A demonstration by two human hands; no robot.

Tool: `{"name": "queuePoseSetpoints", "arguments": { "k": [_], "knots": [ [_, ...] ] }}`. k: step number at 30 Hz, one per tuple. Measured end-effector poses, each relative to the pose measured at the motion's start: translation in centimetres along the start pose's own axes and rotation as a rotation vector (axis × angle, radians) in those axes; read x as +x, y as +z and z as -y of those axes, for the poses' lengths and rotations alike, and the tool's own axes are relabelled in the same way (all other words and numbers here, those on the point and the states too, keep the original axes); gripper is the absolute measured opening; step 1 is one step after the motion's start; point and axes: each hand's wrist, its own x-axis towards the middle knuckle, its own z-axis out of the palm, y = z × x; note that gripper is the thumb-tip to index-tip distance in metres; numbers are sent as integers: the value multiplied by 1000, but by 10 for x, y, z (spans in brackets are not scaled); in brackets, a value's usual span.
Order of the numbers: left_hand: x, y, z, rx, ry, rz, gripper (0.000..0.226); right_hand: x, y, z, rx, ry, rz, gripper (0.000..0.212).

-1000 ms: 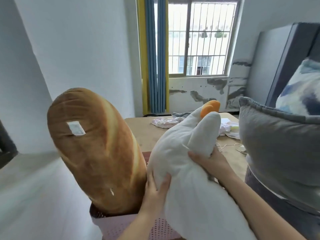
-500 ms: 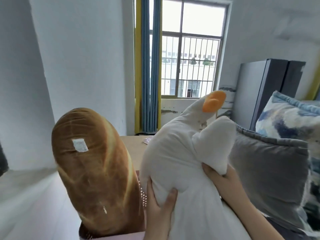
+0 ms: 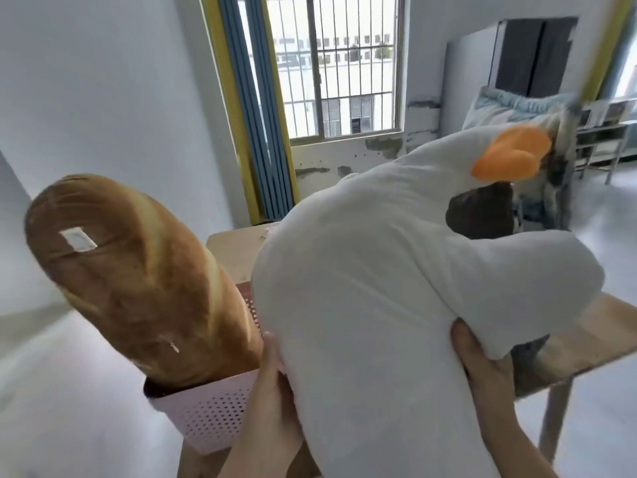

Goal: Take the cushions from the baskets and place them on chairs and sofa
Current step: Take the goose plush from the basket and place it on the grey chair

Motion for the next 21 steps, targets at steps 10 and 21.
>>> {"name": "queuePoseSetpoints", "arguments": {
  "k": [10, 21],
  "knots": [
    [-71, 0, 38, 462, 356, -274, 58, -91, -60, 39, -78, 85, 81, 76],
    [-166, -32, 94, 705, 455, 197, 25, -231, -161, 112, -495, -99, -439, 43]
  ]
}}
